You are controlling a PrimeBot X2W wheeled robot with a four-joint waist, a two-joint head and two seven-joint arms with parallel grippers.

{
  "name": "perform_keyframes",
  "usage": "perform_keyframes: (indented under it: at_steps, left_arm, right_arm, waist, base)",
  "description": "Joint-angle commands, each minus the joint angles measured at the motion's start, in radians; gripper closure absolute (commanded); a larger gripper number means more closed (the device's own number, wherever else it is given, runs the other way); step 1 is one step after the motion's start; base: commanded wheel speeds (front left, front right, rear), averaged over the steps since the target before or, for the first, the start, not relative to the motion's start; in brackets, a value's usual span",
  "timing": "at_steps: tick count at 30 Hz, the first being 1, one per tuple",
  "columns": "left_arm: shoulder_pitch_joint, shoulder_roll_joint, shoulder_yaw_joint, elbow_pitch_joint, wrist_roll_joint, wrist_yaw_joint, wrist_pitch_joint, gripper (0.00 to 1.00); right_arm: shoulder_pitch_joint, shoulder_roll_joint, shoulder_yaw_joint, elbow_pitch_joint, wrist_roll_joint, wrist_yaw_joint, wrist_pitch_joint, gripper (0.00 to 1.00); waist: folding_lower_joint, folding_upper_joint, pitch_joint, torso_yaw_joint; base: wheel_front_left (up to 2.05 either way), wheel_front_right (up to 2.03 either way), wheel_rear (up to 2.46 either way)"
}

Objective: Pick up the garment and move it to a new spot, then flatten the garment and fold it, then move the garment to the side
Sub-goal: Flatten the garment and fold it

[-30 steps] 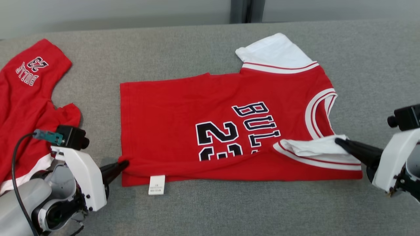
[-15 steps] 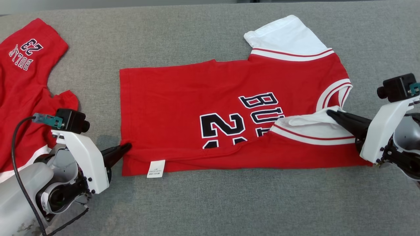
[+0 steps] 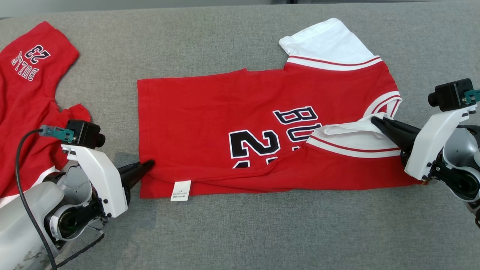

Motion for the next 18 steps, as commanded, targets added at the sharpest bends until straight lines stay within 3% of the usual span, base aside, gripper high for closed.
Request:
perform_keyframes:
  at_steps: [1, 2, 3, 4, 18]
  left_arm:
    - [0.006, 0.003, 0.004, 0.0, -0.007, -0.005, -0.001, 0.0]
    - [0.01, 0.003, 0.004, 0.0, -0.008, -0.005, -0.002, 0.0]
    - [0.013, 0.003, 0.005, -0.001, -0.01, -0.005, -0.004, 0.0]
    - [0.018, 0.004, 0.005, -0.001, -0.013, -0.005, -0.005, 0.0]
    - [0.088, 0.04, 0.012, -0.055, 0.009, 0.033, -0.092, 0.0]
  right_arm:
    - [0.016, 0.004, -0.016, 0.004, -0.016, 0.001, -0.01, 0.67]
    - [0.02, 0.008, -0.024, 0.006, -0.026, 0.001, -0.018, 0.53]
    - [0.022, 0.015, -0.031, 0.007, -0.032, 0.001, -0.023, 0.18]
    - [0.026, 0.02, -0.036, 0.005, -0.042, 0.001, -0.032, 0.0]
    - [0.146, 0.021, -0.129, 0.0, -0.107, 0.001, -0.119, 0.0]
  waist:
    - [0.0, 0.0, -0.009, -0.002]
    - [0.0, 0.0, -0.013, -0.002]
    - [0.0, 0.0, -0.018, -0.003]
    - [0.0, 0.0, -0.023, -0.003]
    - [0.0, 0.0, -0.116, -0.007]
  base:
    - [0.0, 0.0, 0.0]
    - [0.0, 0.0, 0.0]
    - [0.0, 0.0, 0.0]
    - [0.0, 0.0, 0.0]
    - [0.0, 0.0, 0.0]
